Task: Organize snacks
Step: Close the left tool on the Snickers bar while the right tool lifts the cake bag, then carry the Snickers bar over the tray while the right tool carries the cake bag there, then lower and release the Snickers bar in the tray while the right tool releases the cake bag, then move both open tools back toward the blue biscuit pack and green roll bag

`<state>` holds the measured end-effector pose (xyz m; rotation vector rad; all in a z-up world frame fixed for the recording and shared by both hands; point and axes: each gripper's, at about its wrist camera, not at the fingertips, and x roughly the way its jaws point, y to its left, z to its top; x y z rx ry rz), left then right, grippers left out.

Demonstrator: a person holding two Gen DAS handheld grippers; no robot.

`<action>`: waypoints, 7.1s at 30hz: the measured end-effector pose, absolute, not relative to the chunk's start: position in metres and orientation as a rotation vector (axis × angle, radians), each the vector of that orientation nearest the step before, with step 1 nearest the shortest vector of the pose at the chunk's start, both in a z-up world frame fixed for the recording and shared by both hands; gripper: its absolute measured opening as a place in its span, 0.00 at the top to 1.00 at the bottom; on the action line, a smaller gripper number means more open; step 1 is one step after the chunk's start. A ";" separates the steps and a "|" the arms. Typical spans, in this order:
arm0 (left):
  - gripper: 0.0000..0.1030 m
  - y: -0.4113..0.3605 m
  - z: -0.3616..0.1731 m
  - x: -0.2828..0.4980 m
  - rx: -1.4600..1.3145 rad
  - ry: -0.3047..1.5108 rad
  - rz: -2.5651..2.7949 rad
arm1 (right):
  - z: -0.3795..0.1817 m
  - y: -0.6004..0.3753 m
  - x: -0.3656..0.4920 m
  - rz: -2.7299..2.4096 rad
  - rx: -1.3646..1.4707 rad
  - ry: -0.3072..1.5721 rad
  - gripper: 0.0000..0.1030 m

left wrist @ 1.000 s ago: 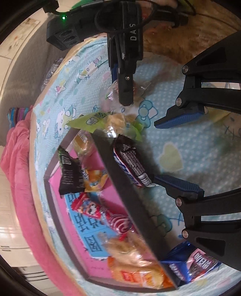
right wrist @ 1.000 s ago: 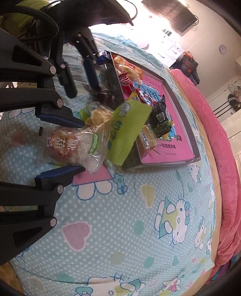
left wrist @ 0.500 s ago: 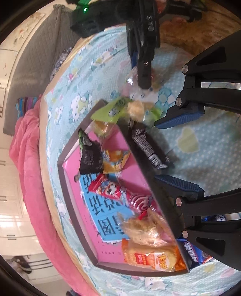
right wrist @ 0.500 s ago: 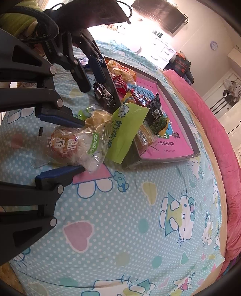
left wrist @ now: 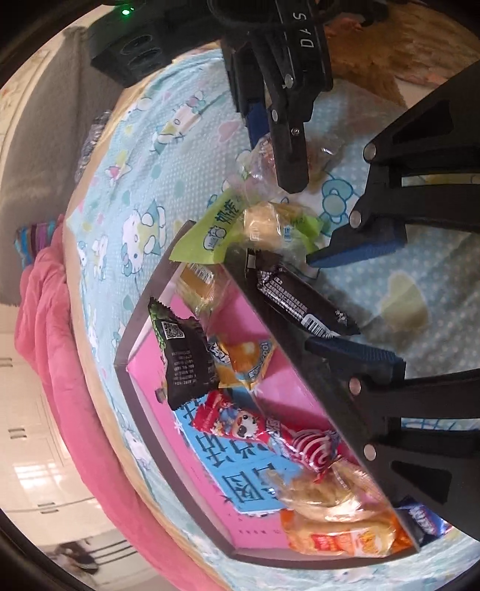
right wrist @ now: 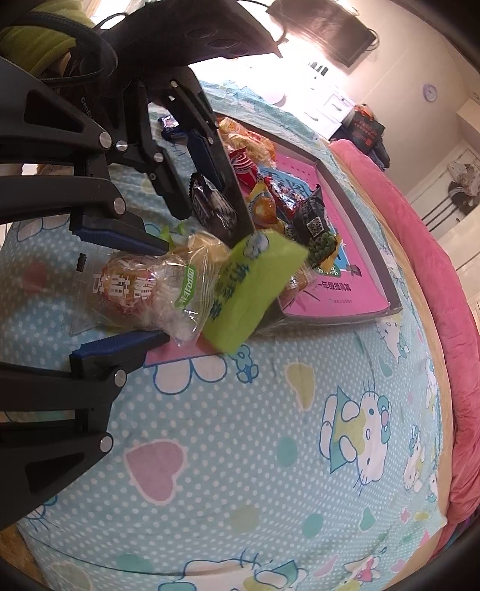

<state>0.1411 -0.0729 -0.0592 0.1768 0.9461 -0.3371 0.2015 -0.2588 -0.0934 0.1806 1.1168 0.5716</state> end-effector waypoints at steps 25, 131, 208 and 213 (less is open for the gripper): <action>0.84 -0.073 -0.063 0.139 0.012 1.002 -0.440 | -0.082 -0.255 0.192 0.595 0.123 1.081 0.62; 0.84 0.087 -0.034 0.158 -0.242 0.889 -0.033 | -0.051 -0.114 0.246 0.655 -0.073 0.923 0.61; 0.26 0.104 0.009 0.119 -0.309 0.810 0.027 | -0.001 -0.195 0.213 0.530 0.037 0.753 0.23; 0.26 0.101 0.009 0.115 -0.309 0.819 0.022 | 0.003 -0.204 0.209 0.526 0.047 0.746 0.22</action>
